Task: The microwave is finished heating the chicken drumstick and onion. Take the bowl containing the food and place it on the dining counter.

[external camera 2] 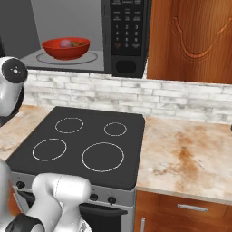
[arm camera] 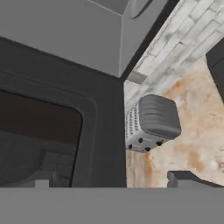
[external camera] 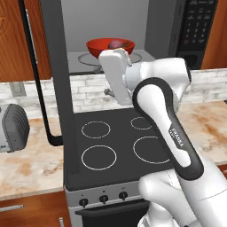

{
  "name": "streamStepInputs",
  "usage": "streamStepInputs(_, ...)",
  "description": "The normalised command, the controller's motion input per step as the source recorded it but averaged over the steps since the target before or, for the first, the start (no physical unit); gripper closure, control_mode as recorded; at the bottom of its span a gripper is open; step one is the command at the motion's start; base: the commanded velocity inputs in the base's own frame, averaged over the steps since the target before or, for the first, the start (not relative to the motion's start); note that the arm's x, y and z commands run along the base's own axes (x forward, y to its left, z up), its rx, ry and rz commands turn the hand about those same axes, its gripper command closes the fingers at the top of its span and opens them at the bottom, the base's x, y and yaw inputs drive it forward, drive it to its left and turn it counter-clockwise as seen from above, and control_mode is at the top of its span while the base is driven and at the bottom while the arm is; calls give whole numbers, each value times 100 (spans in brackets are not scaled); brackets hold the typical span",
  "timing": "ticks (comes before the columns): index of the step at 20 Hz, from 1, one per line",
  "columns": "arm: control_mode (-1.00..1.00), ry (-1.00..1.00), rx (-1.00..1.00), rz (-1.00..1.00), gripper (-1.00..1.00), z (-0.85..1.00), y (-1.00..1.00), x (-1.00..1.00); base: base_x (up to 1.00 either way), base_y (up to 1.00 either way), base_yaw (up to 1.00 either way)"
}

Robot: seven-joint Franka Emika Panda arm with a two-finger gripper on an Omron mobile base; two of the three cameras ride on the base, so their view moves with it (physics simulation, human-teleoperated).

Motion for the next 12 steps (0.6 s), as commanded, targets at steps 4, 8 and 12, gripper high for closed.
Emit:
streamStepInputs(4,-100,12,0,-27,-100,52,-100,39,0,0,0)
streamStepInputs(8,-100,24,0,-28,-100,58,-100,43,0,0,0)
streamStepInputs(12,-100,37,-4,-21,-100,31,-100,66,0,0,0)
